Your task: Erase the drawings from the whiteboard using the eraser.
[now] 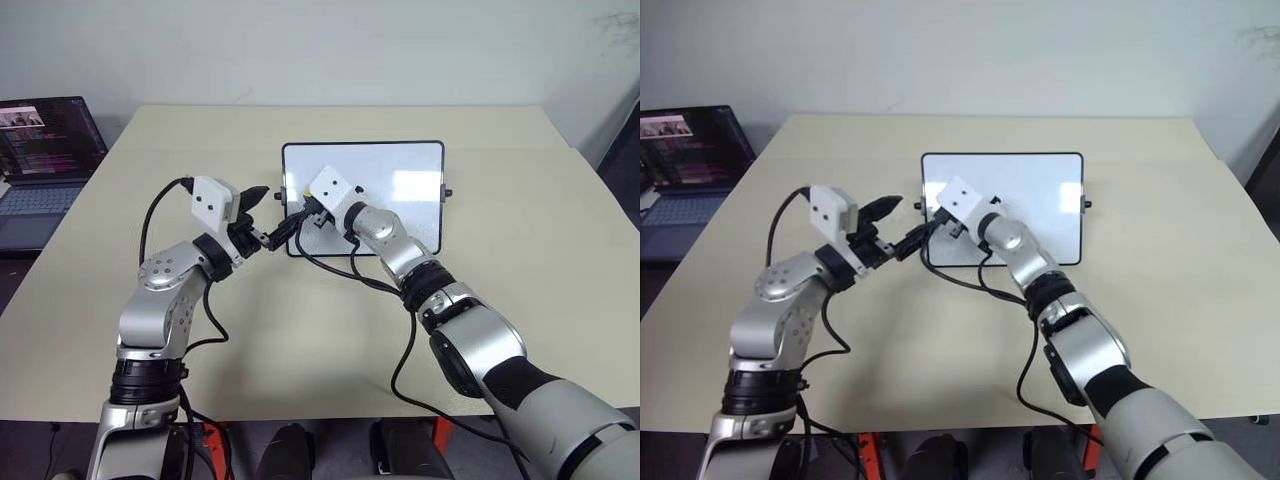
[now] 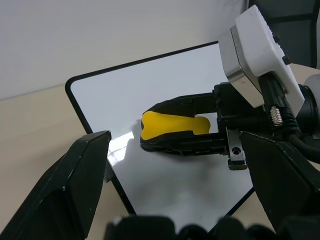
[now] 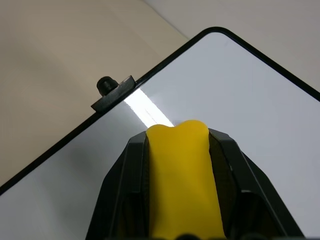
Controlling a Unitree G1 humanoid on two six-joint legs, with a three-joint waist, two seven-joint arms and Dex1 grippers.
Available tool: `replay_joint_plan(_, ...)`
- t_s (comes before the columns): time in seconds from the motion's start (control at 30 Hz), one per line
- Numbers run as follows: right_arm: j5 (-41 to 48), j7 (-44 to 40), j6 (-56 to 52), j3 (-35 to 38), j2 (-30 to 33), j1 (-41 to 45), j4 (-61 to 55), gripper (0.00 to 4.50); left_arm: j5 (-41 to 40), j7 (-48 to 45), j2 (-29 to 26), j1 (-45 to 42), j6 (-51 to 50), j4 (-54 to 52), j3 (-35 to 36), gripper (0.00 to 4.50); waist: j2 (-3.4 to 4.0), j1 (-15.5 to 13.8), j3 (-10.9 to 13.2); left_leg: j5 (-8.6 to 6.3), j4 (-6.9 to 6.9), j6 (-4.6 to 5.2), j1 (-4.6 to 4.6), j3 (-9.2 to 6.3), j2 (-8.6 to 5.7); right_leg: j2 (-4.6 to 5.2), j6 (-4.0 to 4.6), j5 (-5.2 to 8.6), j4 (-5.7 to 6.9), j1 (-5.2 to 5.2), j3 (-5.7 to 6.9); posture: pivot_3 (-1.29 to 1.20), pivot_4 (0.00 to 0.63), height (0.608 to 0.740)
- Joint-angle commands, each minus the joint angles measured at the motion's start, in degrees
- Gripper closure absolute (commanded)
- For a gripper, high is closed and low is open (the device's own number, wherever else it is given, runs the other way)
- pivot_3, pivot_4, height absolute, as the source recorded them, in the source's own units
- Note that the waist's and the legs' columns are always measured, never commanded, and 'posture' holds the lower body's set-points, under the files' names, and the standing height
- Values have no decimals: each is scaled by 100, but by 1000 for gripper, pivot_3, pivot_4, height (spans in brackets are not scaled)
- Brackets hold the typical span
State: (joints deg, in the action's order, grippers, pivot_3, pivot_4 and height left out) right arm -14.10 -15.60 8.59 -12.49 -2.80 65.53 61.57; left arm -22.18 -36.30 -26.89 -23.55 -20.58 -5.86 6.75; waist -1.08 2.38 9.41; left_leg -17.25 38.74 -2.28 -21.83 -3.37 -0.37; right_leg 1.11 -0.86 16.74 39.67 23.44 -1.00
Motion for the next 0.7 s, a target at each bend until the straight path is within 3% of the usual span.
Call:
replay_joint_plan(0.03,90,142,208,109,-148,381,140,3210,-38,58,-72,55,59,-407,128,0,1,3,0,0,-1,0,0,0,0,0,0,0,-2,0,0,0,150,740)
replay_joint_plan(0.33,126,287,363,216,-256,768,554,3210,-58,129,-91,96,-37,-542,125,0,2,2,1,-1,-5,1,-3,-1,1,0,0,0,-6,1,1,0,150,740)
replay_joint_plan(0.7,18,340,314,152,88,494,697,3210,-46,73,-52,-95,-4,-355,42,0,2,2,2,-1,-5,1,-6,0,1,0,0,0,-9,1,1,0,150,740)
